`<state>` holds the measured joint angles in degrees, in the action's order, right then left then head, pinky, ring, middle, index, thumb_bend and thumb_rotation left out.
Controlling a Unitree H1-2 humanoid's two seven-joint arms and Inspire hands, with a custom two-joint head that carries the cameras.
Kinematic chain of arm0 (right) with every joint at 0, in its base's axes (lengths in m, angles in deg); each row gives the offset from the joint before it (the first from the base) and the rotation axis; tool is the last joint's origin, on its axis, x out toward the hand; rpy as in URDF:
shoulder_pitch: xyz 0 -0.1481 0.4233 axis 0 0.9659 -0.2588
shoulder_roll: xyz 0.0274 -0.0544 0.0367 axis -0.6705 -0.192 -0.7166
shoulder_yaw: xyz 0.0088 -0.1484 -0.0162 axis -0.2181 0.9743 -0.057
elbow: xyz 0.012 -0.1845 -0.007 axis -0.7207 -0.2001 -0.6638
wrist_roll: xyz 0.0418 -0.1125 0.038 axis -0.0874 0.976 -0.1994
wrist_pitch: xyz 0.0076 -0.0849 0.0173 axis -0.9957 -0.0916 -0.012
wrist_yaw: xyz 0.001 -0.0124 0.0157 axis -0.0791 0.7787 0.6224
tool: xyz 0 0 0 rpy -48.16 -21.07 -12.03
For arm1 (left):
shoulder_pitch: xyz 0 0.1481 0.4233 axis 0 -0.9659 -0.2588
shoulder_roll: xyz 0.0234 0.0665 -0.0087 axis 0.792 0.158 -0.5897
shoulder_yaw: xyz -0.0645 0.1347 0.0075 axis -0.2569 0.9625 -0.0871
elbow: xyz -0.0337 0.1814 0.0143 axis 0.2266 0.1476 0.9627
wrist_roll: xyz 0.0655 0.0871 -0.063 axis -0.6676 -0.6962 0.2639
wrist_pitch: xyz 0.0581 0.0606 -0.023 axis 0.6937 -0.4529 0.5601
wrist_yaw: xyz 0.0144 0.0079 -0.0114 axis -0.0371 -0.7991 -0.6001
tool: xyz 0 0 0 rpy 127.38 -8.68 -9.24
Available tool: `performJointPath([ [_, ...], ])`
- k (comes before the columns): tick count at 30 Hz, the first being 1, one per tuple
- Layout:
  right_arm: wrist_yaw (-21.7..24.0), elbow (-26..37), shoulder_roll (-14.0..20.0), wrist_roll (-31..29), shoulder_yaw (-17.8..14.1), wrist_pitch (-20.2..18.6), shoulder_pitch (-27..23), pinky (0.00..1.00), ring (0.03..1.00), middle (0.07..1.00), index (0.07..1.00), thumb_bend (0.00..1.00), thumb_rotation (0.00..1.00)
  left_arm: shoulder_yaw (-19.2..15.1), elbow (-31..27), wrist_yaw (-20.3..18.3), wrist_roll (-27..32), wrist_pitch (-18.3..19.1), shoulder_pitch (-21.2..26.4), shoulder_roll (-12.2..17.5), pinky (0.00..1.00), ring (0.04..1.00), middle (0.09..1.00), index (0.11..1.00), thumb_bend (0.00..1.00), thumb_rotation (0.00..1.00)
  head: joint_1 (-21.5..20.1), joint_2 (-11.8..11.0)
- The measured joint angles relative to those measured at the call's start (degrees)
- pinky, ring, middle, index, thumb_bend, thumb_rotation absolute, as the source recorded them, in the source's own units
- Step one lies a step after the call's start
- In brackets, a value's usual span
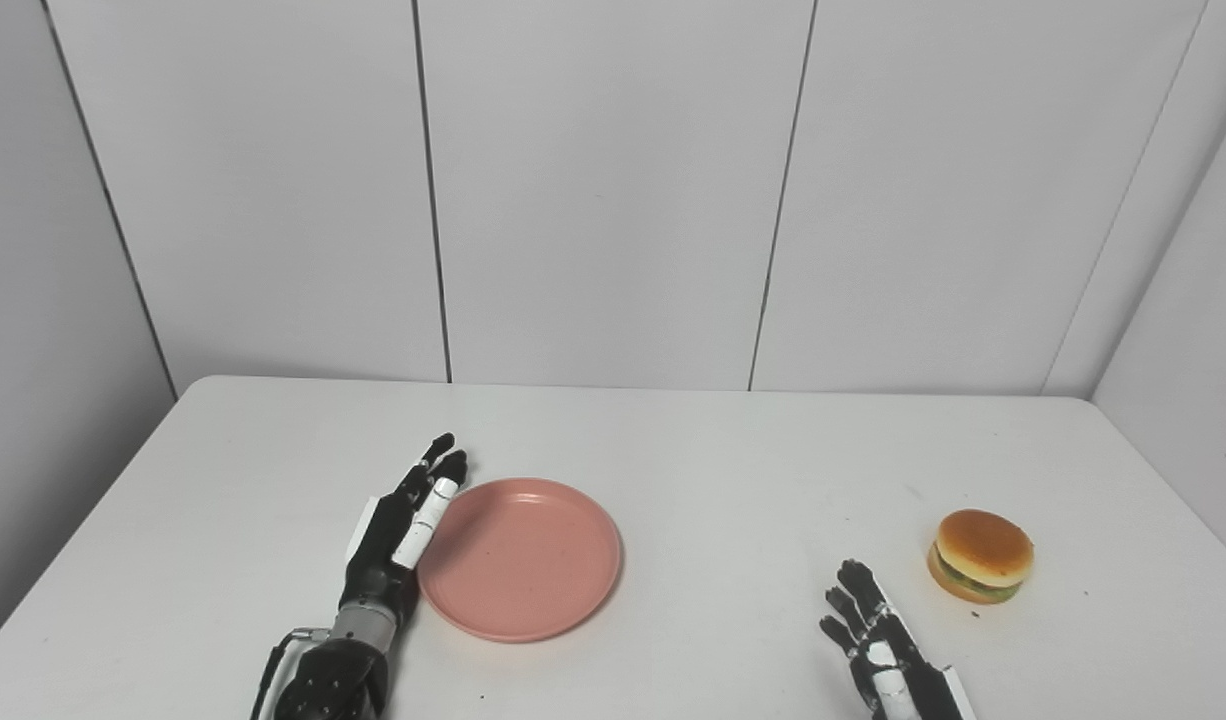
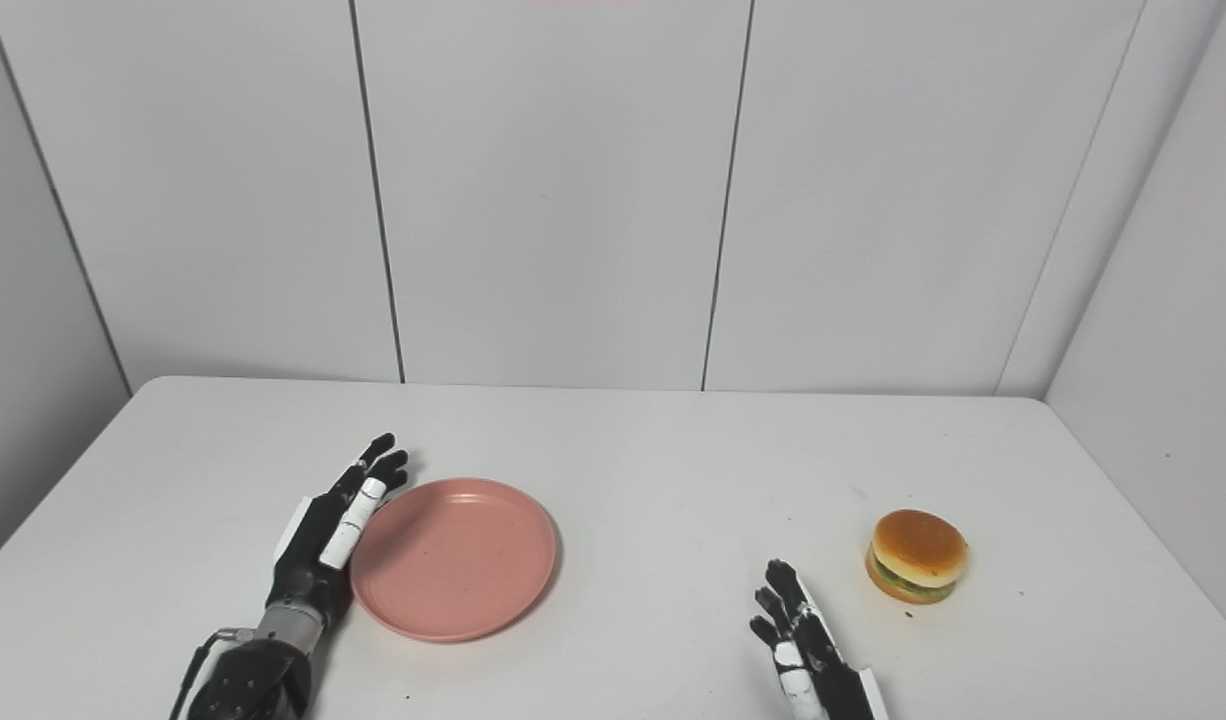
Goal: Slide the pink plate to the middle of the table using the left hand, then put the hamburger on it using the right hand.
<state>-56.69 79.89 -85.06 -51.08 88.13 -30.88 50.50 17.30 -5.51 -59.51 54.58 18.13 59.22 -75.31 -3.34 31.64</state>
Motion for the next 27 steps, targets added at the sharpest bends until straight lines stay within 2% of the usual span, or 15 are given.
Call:
performJointPath([
  [5,-0.3,0.1,0.0,0.2,0.1,-0.1,0.0,0.93,0.933,0.944,0.918,0.81,0.84,0.4,-1.1,0.3,-0.3,1.4,-0.4,0.0,0.87,0.929,0.924,0.916,0.75,0.81,-0.4,0.4],
  [6,-0.6,0.2,-0.1,0.5,0.3,-0.4,-0.1,0.93,0.933,0.944,0.918,0.81,0.84,0.7,-1.3,0.2,-0.4,1.6,-0.5,0.0,0.86,0.928,0.926,0.918,0.74,0.81,-2.1,2.4],
  [7,-1.1,0.5,-0.2,0.9,0.4,-0.8,-0.1,0.94,0.935,0.947,0.917,0.82,0.84,1.2,-1.7,0.3,-0.8,1.8,-0.7,0.1,0.85,0.922,0.922,0.917,0.76,0.81,-3.2,3.2],
  [11,-2.2,1.5,-0.6,1.8,0.8,-3.4,-0.3,0.94,0.937,0.952,0.920,0.82,0.84,2.6,-3.0,0.7,-2.4,3.1,-1.3,0.3,0.84,0.909,0.911,0.905,0.79,0.80,-4.6,4.0],
  [18,-2.7,1.8,-1.0,2.3,1.3,-4.5,-0.6,0.95,0.937,0.958,0.927,0.80,0.84,4.1,-5.4,1.8,-4.2,5.2,-1.6,-0.1,0.86,0.898,0.908,0.896,0.84,0.80,-6.1,4.9],
  [23,-3.0,1.9,-1.3,2.8,1.6,-4.5,-0.6,0.95,0.939,0.961,0.930,0.81,0.85,5.8,-6.6,2.3,-5.9,6.4,-1.9,-0.4,0.83,0.887,0.896,0.885,0.79,0.78,-7.1,4.8],
  [25,-3.0,1.9,-1.3,2.9,1.8,-4.5,-0.6,0.96,0.943,0.964,0.932,0.82,0.85,5.9,-7.2,2.4,-6.2,7.5,-1.9,-0.6,0.84,0.890,0.895,0.884,0.80,0.79,-7.5,4.8],
  [27,-3.0,1.9,-1.3,3.0,1.8,-4.6,-0.6,0.96,0.946,0.966,0.933,0.81,0.86,5.7,-8.0,2.5,-5.6,9.1,-1.9,-1.3,0.92,0.907,0.899,0.891,0.80,0.80,-7.9,4.8],
])
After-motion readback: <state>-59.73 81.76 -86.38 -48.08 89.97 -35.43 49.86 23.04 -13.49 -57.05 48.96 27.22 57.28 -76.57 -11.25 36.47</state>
